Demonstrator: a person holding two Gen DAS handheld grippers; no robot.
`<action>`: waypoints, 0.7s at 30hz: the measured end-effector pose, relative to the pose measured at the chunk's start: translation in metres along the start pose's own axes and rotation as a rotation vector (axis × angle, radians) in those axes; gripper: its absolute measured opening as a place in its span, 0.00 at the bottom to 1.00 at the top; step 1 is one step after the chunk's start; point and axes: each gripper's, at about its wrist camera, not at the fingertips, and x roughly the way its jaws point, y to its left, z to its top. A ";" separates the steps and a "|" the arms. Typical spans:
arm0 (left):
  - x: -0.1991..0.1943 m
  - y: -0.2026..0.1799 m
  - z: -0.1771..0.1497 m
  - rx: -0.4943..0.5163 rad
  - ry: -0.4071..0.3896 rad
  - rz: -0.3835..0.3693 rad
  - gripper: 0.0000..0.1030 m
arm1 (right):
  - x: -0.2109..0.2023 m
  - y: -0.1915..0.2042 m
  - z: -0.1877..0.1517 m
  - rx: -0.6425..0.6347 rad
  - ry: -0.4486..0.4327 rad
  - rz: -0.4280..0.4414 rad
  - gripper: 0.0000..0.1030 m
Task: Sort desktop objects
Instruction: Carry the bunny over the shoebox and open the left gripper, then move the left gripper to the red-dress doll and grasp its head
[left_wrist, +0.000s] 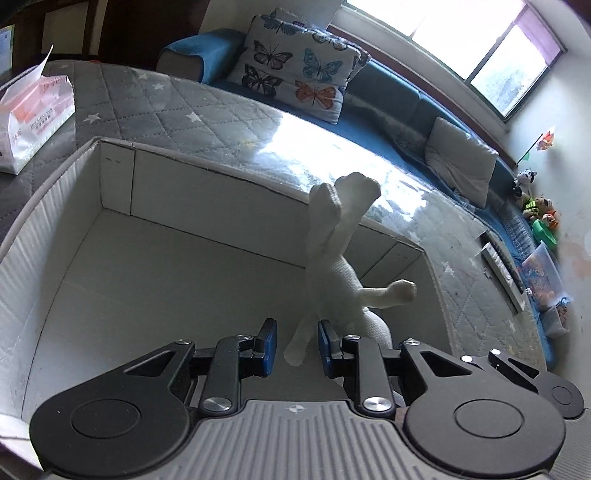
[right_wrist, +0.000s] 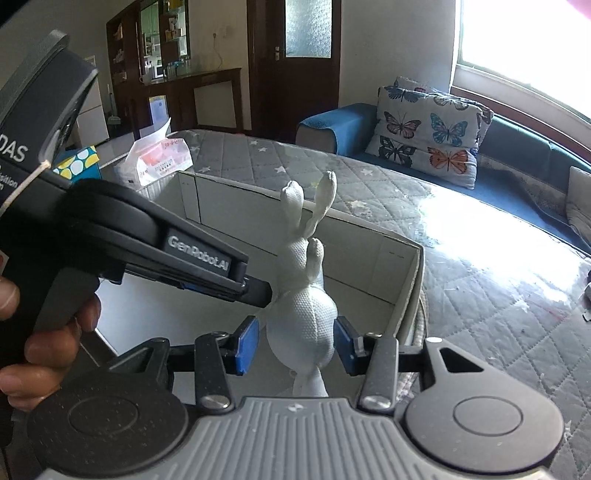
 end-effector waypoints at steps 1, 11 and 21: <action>-0.003 0.000 -0.001 0.003 -0.006 -0.001 0.26 | -0.003 -0.001 -0.001 0.003 -0.005 -0.001 0.44; -0.057 -0.017 -0.032 0.107 -0.102 0.009 0.26 | -0.048 -0.002 -0.018 0.015 -0.079 0.013 0.49; -0.097 -0.033 -0.073 0.148 -0.136 -0.028 0.27 | -0.106 0.006 -0.056 0.015 -0.137 0.030 0.60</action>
